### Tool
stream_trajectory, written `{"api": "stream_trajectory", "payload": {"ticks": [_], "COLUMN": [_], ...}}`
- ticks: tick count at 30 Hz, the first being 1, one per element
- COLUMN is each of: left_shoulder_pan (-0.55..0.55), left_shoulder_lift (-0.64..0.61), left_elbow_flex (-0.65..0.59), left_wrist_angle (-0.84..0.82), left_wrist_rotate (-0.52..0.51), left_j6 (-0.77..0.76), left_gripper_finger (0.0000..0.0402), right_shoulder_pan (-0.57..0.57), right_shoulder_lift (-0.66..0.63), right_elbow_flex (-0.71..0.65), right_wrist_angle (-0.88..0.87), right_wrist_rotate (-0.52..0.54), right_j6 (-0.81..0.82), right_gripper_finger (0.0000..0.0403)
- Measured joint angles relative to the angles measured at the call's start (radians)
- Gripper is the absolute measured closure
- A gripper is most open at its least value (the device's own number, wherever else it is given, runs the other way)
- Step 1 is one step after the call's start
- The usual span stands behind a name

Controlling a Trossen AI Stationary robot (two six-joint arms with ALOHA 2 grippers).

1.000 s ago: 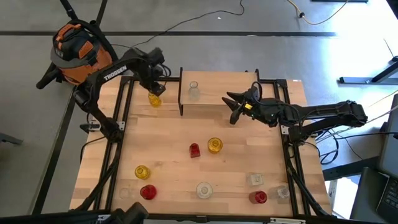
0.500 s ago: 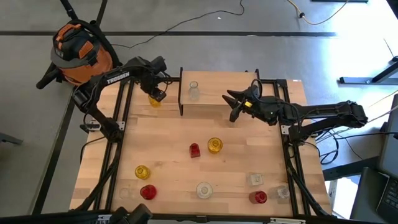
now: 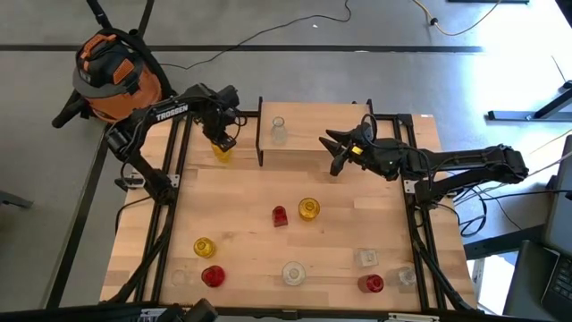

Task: Sort vases onto shelf
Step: Put the yellow vase on the shelf

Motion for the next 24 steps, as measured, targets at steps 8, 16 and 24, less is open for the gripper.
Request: {"api": "stream_trajectory", "payload": {"ticks": [8, 16, 24], "left_shoulder_pan": [-0.083, -0.202, -0.333], "left_shoulder_lift": [-0.167, -0.402, -0.530], "left_elbow_flex": [0.002, 0.128, 0.265], "left_wrist_angle": [-0.026, 0.052, 0.390], "left_wrist_rotate": [0.049, 0.420, 0.600], "left_j6": [-0.040, -0.073, -0.176], "left_gripper_finger": [0.0394, 0.0394, 0.0394], "right_shoulder_pan": [0.000, 0.000, 0.000], "right_shoulder_lift": [0.000, 0.000, 0.030], "right_elbow_flex": [0.000, 0.000, 0.043], "right_wrist_angle": [0.021, 0.239, 0.447], "right_wrist_rotate": [0.000, -0.146, -0.274], "right_j6": [0.000, 0.002, 0.003], "right_gripper_finger": [0.0286, 0.0286, 0.0285]}}
